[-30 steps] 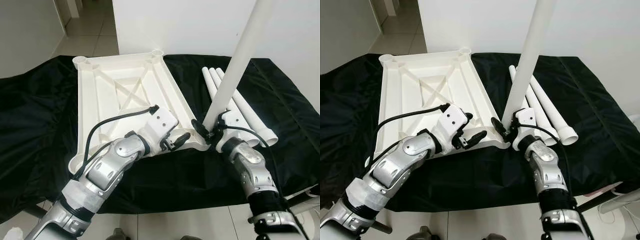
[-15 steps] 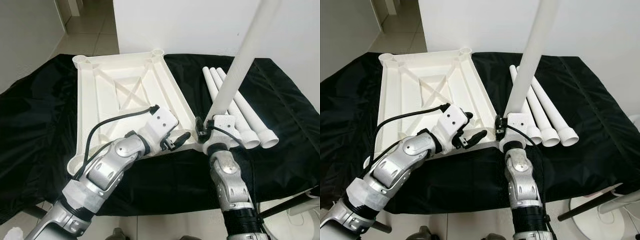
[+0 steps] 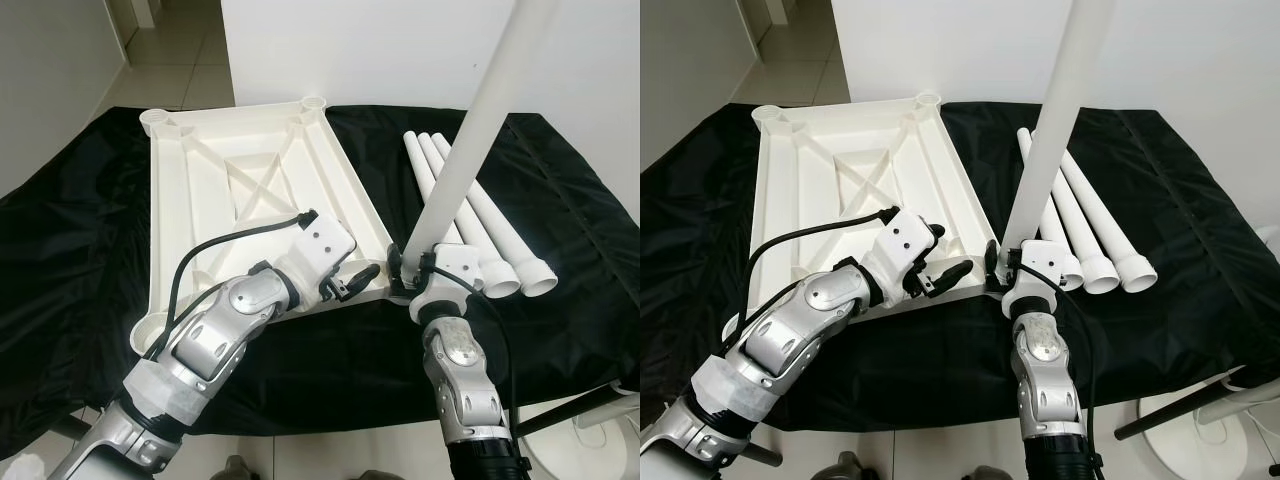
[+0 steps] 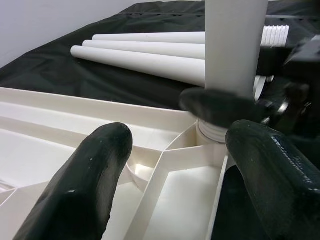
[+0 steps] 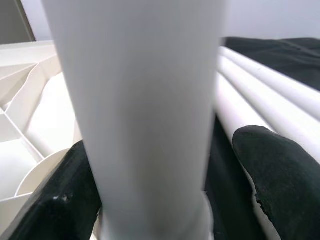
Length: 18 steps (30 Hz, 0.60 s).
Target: Building children table
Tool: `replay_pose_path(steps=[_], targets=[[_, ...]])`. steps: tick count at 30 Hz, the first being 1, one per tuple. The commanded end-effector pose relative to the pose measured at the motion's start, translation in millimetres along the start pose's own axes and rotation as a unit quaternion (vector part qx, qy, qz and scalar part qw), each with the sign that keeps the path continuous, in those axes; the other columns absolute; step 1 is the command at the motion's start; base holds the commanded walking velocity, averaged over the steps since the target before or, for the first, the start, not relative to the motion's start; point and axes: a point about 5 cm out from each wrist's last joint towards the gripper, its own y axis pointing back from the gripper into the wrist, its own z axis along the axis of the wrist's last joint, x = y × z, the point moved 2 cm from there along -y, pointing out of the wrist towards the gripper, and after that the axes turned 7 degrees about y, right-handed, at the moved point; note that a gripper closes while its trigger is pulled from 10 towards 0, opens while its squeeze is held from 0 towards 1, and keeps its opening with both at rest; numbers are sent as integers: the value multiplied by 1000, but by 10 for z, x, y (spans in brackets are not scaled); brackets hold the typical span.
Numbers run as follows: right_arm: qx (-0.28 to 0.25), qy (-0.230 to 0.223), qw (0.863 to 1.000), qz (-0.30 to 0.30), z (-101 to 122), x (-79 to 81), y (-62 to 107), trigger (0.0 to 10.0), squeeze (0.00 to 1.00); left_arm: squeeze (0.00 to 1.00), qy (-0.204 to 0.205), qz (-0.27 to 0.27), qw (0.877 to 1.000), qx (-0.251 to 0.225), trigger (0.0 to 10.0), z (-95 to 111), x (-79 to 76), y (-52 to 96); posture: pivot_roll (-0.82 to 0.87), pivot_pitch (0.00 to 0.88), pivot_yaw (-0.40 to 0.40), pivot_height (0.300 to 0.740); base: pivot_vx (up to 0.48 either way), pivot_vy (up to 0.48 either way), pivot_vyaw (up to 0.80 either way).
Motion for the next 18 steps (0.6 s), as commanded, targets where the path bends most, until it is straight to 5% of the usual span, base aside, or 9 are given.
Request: replay_pose_path(steps=[1, 2, 3, 11, 18], targets=[[5, 4, 1000, 3, -11, 2, 26, 10000, 1000, 0, -3, -44, 999, 10, 10000, -17, -43, 23, -109, 0, -4, 740, 0, 0, 0], [6, 5, 1000, 1, -9, -6, 51, 10000, 1000, 0, -3, -43, 999, 11, 10000, -20, -38, 26, -109, 0, -4, 740, 0, 0, 0], [0, 5, 1000, 19, 3, 12, 118, 10000, 0, 0, -2, -39, 999, 13, 10000, -33, -16, 34, -113, 0, -3, 740, 0, 0, 0], [-33, -15, 996, 83, 59, -84, 480, 10000, 0, 0, 13, -24, 999, 37, 10000, -163, 25, 151, -132, 6, 15, 740, 0, 0, 0], [-41, -16, 995, 89, 78, -148, 561, 10000, 0, 0, 17, -24, 999, 42, 10000, -188, 14, 183, -133, 10, 20, 740, 0, 0, 0]])
